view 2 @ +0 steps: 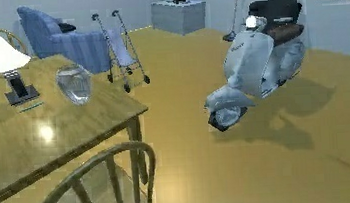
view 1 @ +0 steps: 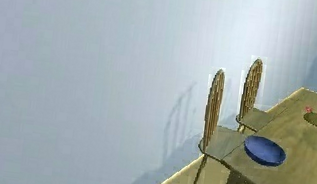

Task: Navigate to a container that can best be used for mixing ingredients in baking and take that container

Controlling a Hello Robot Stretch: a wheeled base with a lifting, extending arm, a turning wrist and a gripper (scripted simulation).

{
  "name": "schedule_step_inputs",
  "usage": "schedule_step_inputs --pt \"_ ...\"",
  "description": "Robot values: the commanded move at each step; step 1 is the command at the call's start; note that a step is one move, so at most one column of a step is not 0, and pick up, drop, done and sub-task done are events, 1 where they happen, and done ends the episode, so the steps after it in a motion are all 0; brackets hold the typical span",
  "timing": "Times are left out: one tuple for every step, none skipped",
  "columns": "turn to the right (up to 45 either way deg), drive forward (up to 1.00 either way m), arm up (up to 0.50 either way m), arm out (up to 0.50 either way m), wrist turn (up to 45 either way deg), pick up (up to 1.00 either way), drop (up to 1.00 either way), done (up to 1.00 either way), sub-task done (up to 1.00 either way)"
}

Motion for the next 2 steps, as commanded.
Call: schedule_step_inputs --pt "0.0 0.15 0.00 0.00 0.0 0.00 0.00 0.00 0.00" --pt "6.0 0.00 0.00 0.00 0.0 0.00 0.00 0.00 0.00"
